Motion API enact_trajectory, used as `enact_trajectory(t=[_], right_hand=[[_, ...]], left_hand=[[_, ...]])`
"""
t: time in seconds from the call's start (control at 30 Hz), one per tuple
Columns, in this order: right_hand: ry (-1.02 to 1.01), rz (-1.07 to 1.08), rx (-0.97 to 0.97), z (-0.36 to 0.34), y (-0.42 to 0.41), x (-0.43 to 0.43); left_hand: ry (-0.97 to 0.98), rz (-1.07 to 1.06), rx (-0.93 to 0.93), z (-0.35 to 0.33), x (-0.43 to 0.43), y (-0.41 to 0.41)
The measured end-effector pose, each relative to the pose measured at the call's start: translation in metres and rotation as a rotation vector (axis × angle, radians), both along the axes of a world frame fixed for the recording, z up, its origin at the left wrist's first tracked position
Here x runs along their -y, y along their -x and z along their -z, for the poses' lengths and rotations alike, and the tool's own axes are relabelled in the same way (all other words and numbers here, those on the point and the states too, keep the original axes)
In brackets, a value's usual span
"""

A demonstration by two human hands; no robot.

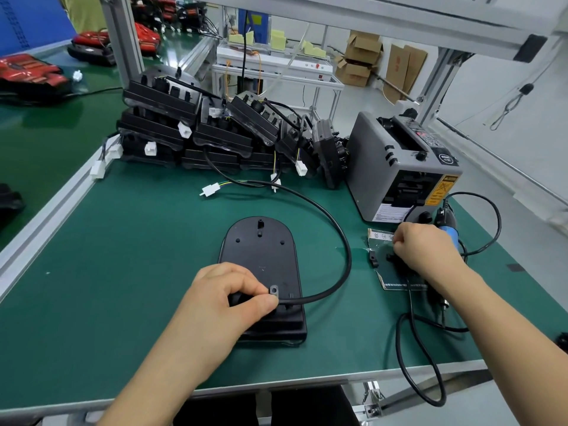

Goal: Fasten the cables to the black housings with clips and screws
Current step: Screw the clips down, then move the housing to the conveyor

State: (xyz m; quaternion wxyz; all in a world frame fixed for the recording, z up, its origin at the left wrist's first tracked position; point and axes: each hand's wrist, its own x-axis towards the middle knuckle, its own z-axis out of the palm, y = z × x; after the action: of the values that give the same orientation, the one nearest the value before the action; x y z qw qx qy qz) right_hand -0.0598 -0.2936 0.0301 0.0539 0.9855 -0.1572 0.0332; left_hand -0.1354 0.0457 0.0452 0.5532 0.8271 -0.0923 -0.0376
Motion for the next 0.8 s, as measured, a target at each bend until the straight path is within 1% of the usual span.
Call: enact_trajectory(t=[0.07,0.1,0.2,0.4,0.43,0.5,0.57,0.63,0.7,0.8], right_hand=[[-0.057,0.004,0.059,0.002,0.0,-0.003],[-0.06,0.004,0.052,0.002,-0.001,-0.004],[0.009,0.025,-0.04,0.003,0.0,-0.007],[0.221,0.01,-0.163,-0.001,-0.003,-0.014],[0.224,0.003,-0.159,-0.001,-0.003,-0.015],[0.165,-0.002,-0.119,-0.003,-0.002,-0.015],[0.036,0.008,-0.053,-0.006,0.002,-0.017],[-0.174,0.005,0.016,-0.013,0.007,-0.025],[-0.474,-0.024,0.092,-0.024,0.015,-0.043],[-1.071,-0.12,0.23,-0.043,0.034,-0.091]], left_hand=[[-0.005,0.001,0.004,0.0,0.001,0.0],[-0.007,0.001,0.006,0.0,0.001,0.0],[-0.001,0.001,0.005,0.001,0.001,0.0],[-0.002,0.003,0.003,0.0,0.0,0.0],[0.0,0.004,0.004,0.0,0.0,0.0],[-0.002,0.008,0.008,-0.001,0.0,0.0],[-0.005,0.012,0.013,-0.002,0.0,0.001],[-0.004,0.012,0.012,-0.002,0.0,0.001],[-0.002,0.016,0.008,-0.002,0.0,0.001],[0.007,0.022,-0.005,-0.002,0.0,0.0]])
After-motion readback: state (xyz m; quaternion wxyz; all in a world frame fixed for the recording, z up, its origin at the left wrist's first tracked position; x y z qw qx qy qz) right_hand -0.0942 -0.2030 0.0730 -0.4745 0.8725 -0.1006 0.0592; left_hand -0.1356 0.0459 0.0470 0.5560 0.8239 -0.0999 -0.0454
